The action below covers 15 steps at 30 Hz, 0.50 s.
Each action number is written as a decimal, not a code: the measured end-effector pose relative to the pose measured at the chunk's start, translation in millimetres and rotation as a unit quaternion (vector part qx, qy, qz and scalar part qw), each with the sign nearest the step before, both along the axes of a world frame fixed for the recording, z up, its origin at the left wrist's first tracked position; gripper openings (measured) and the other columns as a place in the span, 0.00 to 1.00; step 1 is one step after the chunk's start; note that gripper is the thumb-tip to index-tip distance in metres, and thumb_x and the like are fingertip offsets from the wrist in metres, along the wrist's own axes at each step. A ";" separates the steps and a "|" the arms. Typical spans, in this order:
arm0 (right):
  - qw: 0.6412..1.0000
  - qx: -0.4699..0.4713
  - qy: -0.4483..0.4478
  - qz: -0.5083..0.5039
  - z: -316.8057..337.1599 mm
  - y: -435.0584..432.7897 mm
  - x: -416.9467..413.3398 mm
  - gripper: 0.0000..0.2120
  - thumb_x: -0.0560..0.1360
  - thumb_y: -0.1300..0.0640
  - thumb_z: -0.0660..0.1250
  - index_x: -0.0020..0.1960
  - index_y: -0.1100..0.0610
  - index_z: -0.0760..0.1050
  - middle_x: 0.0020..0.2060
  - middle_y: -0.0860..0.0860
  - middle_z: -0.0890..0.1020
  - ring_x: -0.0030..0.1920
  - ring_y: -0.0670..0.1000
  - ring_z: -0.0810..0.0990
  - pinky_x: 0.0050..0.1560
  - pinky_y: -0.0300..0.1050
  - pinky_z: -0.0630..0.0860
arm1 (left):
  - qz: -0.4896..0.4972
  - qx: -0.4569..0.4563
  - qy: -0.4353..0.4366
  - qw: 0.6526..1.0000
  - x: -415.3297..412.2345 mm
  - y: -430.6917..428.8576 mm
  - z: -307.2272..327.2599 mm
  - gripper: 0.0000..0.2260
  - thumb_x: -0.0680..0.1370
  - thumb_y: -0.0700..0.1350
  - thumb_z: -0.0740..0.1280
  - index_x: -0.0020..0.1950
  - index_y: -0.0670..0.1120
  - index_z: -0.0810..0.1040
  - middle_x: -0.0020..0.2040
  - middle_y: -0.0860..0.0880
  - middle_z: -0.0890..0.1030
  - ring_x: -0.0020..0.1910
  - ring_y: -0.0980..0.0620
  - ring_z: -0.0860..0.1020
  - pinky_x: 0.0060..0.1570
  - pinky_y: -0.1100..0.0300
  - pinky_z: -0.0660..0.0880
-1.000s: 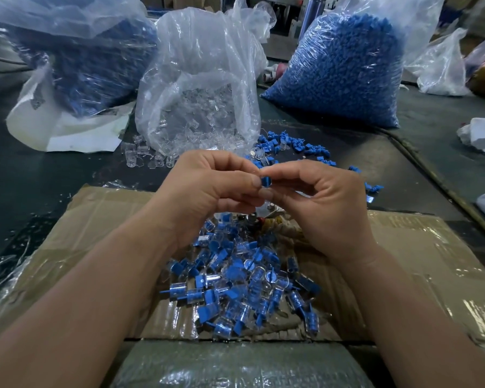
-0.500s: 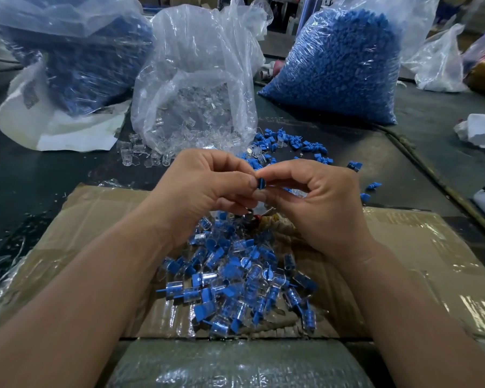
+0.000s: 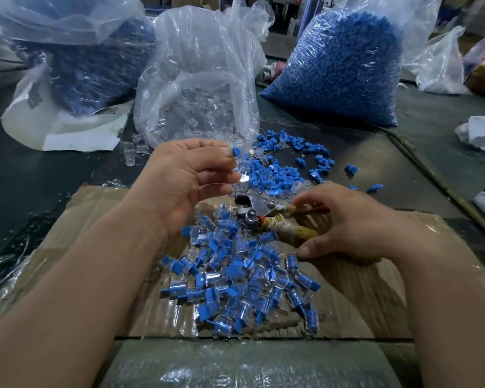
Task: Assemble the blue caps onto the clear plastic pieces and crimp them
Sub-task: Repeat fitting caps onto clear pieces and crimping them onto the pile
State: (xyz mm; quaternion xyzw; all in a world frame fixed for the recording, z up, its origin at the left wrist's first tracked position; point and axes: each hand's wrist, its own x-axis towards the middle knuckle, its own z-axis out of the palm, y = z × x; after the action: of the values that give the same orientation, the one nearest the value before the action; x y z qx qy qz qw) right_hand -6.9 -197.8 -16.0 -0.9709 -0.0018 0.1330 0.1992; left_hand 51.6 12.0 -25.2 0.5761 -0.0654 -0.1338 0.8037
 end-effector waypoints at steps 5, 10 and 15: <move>1.000 -0.023 -0.007 0.016 -0.2 4.7 1.4 0.23 0.62 0.46 0.74 0.51 0.37 0.67 0.46 0.37 0.68 0.48 0.41 0.67 0.48 0.43 0.67 | -0.012 0.009 0.000 1.000 1.0 0.1 -2.1 0.11 0.60 0.41 0.70 0.40 0.41 0.77 0.30 0.48 0.81 0.29 0.53 0.80 0.25 0.66 0.75; 0.985 -0.140 -0.089 0.053 -4.7 19.0 1.8 0.09 0.68 0.53 0.67 0.46 0.46 0.70 0.44 0.43 0.70 0.46 0.46 0.69 0.38 0.43 0.66 | -0.022 0.013 -0.006 1.000 1.9 0.4 -3.3 0.10 0.61 0.41 0.70 0.40 0.42 0.77 0.31 0.48 0.81 0.29 0.53 0.80 0.25 0.66 0.75; 0.982 -0.150 -0.115 0.024 -7.6 23.4 4.2 0.07 0.70 0.57 0.63 0.46 0.48 0.70 0.44 0.46 0.71 0.46 0.49 0.70 0.38 0.43 0.67 | -0.039 0.016 -0.027 0.999 1.3 -0.9 -5.7 0.07 0.63 0.40 0.68 0.39 0.43 0.75 0.31 0.49 0.81 0.31 0.54 0.81 0.25 0.66 0.75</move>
State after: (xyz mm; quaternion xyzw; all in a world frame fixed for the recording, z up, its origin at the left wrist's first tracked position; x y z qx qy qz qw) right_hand -2.8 -174.4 -23.5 -0.9982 -0.0284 0.0238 0.0468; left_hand 52.9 11.1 -30.9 0.5897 -0.1074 -0.1500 0.7863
